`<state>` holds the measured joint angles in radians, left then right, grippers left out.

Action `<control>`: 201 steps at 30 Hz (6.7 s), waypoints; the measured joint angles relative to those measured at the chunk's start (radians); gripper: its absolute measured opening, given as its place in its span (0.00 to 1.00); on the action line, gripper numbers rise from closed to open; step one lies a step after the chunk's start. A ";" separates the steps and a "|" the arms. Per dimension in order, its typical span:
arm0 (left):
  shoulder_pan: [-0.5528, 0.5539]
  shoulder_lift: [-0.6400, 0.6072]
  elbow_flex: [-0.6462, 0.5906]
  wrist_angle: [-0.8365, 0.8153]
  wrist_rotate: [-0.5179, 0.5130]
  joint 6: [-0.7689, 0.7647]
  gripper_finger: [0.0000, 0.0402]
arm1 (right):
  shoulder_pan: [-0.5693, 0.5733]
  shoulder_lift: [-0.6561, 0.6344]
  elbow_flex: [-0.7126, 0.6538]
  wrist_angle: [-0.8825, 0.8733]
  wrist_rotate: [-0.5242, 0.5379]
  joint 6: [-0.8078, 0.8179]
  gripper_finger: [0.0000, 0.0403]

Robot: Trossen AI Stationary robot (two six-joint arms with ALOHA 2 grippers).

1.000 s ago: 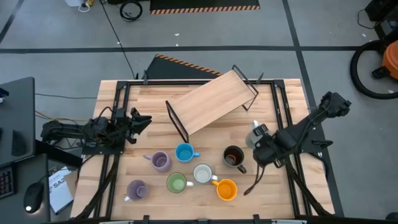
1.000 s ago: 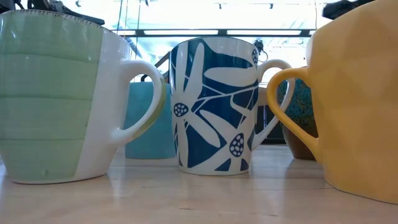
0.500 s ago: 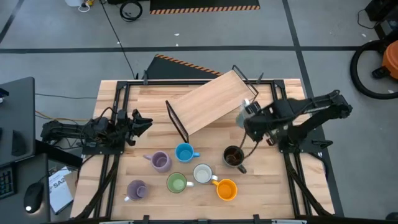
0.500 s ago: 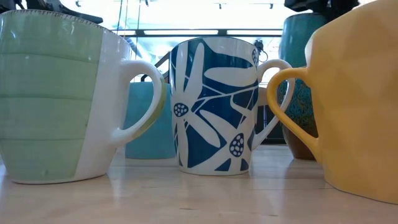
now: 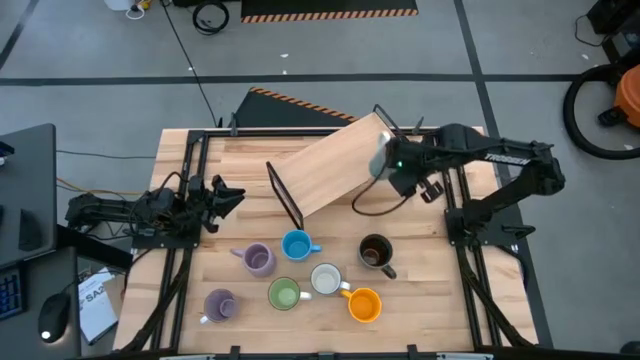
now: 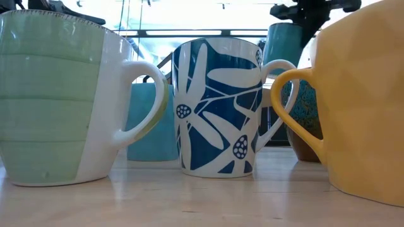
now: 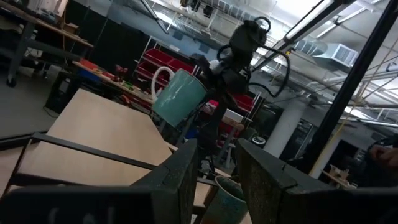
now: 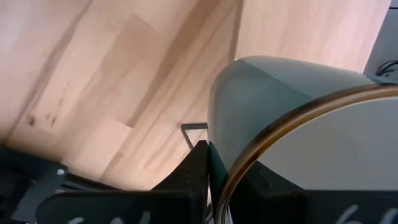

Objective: Place coffee mugs
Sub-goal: Put the light blue mug on the shelf

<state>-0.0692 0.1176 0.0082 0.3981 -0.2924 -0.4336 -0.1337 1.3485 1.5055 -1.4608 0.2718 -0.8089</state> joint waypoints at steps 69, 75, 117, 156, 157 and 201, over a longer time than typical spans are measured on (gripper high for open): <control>0.000 0.000 0.000 0.015 -0.021 -0.001 0.29 | -0.424 0.344 0.314 0.055 -0.060 -0.243 0.37; 0.000 0.000 0.000 0.015 -0.012 -0.001 0.29 | -0.403 0.344 0.314 0.054 0.019 -0.215 0.38; 0.000 0.000 0.000 0.007 0.001 0.035 0.29 | -0.337 0.249 0.315 0.242 0.036 0.004 0.38; 0.000 0.000 0.000 0.002 0.001 0.034 0.29 | -0.417 0.266 0.200 0.340 -0.117 0.362 0.26; 0.000 0.000 0.000 0.001 0.001 0.034 0.29 | -0.419 0.266 0.200 0.338 -0.128 0.349 0.26; 0.000 0.000 0.000 0.000 0.000 0.034 0.29 | -0.512 0.266 0.200 0.400 -0.214 -0.049 0.24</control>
<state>-0.0696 0.1173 0.0082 0.3985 -0.2920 -0.3992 -0.6454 1.6146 1.7054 -1.0608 0.0577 -0.8580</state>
